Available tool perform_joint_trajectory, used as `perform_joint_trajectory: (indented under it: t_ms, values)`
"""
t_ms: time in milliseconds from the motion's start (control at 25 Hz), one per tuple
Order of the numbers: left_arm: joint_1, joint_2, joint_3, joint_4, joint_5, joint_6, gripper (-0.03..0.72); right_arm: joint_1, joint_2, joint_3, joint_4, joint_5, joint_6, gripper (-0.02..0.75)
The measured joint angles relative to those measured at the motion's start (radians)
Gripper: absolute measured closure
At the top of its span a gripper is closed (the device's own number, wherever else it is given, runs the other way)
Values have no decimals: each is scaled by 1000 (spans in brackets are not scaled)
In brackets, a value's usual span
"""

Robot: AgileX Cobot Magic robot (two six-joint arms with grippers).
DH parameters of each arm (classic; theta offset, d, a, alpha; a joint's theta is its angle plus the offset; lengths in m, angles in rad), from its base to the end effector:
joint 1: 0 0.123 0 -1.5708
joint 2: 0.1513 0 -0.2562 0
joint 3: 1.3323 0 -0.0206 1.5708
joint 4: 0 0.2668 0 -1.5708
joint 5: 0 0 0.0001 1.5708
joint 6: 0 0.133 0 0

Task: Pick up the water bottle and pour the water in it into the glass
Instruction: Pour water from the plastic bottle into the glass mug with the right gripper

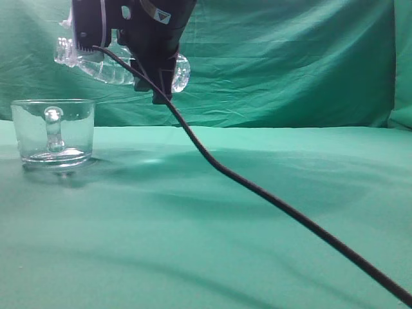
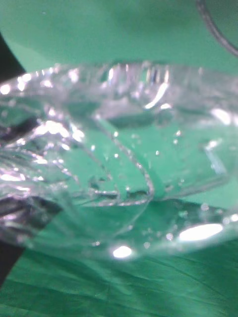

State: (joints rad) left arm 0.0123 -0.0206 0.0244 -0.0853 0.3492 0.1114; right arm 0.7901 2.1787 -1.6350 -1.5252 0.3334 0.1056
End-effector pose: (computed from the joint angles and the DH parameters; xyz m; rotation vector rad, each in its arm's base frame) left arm 0.1385 -0.0022 0.1643 0.0378 1.8349 0.0038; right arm 0.4088 0.3507 0.1526 -1.7634 1.1298 -0.7263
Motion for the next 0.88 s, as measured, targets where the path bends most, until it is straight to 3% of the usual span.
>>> perform_joint_trajectory:
  t_ms: [880]
  values:
    - [0,0,0,0,0,0,688,-6,0,0,-92,39,0,436]
